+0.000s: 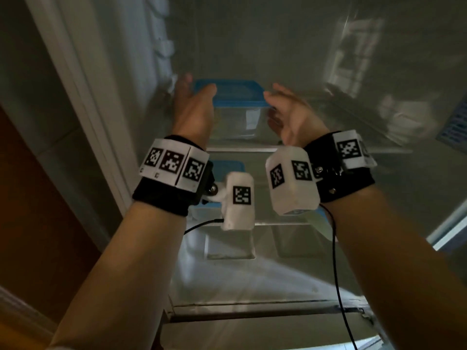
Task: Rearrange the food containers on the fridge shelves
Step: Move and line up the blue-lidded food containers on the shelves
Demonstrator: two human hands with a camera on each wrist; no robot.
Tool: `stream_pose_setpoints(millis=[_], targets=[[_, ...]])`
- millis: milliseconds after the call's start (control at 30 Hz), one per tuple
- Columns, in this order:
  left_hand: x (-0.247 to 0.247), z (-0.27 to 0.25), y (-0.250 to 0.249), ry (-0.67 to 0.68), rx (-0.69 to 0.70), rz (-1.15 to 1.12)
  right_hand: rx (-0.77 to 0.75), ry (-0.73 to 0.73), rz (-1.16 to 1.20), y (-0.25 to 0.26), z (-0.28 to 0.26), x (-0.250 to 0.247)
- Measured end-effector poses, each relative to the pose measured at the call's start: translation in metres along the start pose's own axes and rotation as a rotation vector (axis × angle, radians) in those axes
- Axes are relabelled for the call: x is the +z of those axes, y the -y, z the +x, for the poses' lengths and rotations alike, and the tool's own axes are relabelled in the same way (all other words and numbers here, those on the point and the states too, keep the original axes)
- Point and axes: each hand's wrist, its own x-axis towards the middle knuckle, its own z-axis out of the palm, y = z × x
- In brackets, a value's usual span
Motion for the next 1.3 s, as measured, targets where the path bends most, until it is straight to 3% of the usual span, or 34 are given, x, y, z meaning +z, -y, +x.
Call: stream_pose_setpoints(millis=[100,233,433,467,667,1000,1200,1300], targets=[[0.002,0.001,0.001,0.030,-0.086,0.044,0.019,0.057,-0.037,-0.005,0.003,0.004],[-0.004,-0.009,0.005,0.017,-0.093,0.015,-0.068,0.041,-0.037,-0.007,-0.007,0.003],[-0.015,-0.041,-0.005,0.037,0.099,-0.141,-0.308,0.054,0.026,0.004,-0.044,-0.004],[-0.025,-0.069,0.009,0.021,0.088,-0.115,-0.275,0.088,0.023,-0.016,-0.068,-0.008],[-0.037,-0.106,0.005,0.096,0.162,-0.143,-0.415,0.087,0.204,-0.018,-0.105,-0.011],[-0.084,-0.181,0.020,0.171,0.120,-0.110,-0.230,0.003,0.140,-0.058,-0.201,-0.003],[-0.079,-0.160,0.041,0.159,-0.116,-0.109,-0.095,-0.026,0.017,-0.070,-0.184,-0.007],[-0.069,-0.140,0.048,0.140,-0.127,-0.078,-0.060,-0.050,0.027,-0.073,-0.161,-0.007]])
